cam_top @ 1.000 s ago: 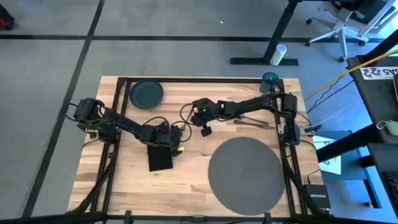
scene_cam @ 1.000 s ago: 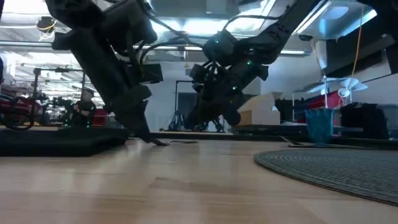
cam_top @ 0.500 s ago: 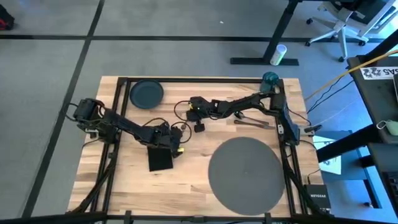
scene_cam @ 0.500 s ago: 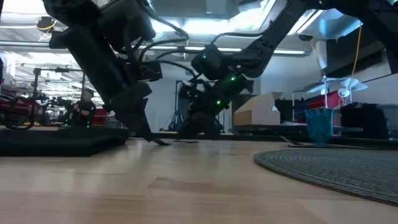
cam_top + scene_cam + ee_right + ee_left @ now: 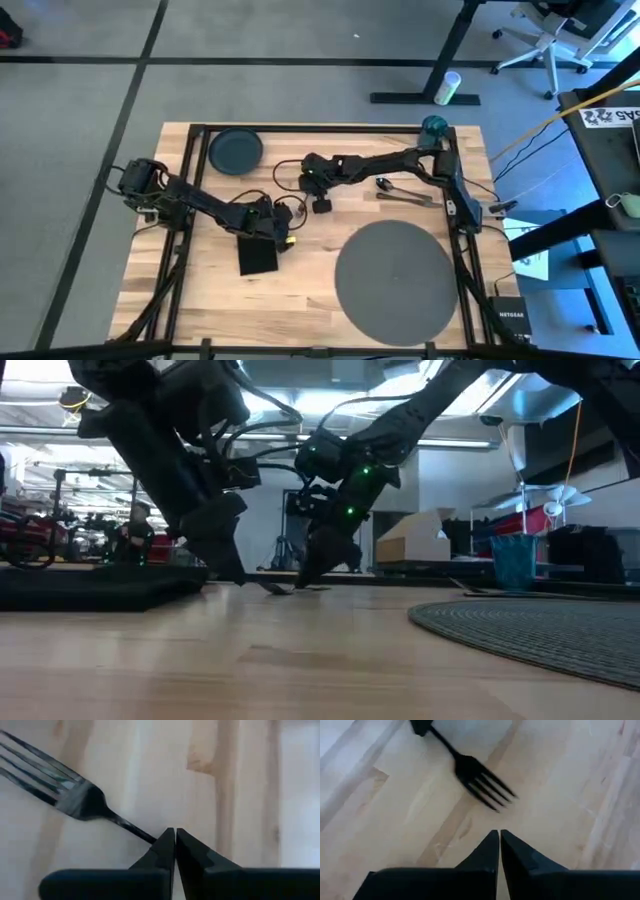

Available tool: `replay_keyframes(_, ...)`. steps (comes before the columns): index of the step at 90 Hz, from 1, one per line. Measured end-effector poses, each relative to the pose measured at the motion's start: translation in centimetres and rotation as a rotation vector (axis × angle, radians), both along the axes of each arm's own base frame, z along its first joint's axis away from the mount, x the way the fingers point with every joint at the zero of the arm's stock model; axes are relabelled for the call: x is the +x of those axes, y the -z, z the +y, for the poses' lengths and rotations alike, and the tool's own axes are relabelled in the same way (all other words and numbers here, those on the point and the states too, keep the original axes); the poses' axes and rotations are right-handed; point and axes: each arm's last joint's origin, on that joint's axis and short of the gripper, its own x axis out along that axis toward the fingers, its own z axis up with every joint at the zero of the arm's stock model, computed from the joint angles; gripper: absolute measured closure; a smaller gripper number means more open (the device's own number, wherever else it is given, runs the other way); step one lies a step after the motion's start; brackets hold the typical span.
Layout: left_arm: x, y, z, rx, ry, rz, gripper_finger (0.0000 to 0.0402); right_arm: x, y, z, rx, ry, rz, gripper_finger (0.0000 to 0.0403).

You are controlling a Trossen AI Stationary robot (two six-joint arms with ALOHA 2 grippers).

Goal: Set table place
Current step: Put the black fork on the black table napkin

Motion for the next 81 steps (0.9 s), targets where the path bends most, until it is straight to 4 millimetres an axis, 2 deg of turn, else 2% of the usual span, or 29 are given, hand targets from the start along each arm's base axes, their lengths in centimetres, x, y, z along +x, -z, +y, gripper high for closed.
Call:
replay_keyframes(15, -0.1, 0.0, -0.6, -0.001, 0.017, -0.001, 0.0402, 1.1, -2.1, 1.2, -0.042, -0.131, 0.003, 0.04)
replay_keyframes(36, -0.7, 0.0, -3.3, -0.025, 0.086, -0.017, 0.0402, 1.4, -4.7, 2.6, -0.174, -0.433, 0.09, 0.04)
replay_keyframes(50, -1.4, -0.1, -5.6, -0.047, 0.142, -0.033, 0.0402, 0.6, -4.4, 3.2, -0.212, -0.613, 0.171, 0.04)
replay_keyframes(67, -2.4, -0.2, -7.9, -0.068, 0.184, -0.054, 0.0402, 0.8, -3.3, 3.0, -0.257, -0.685, 0.193, 0.0398)
replay_keyframes(81, -3.2, -0.2, -9.5, -0.062, 0.201, -0.081, 0.0402, 1.2, -3.2, 3.0, -0.282, -0.717, 0.158, 0.0364)
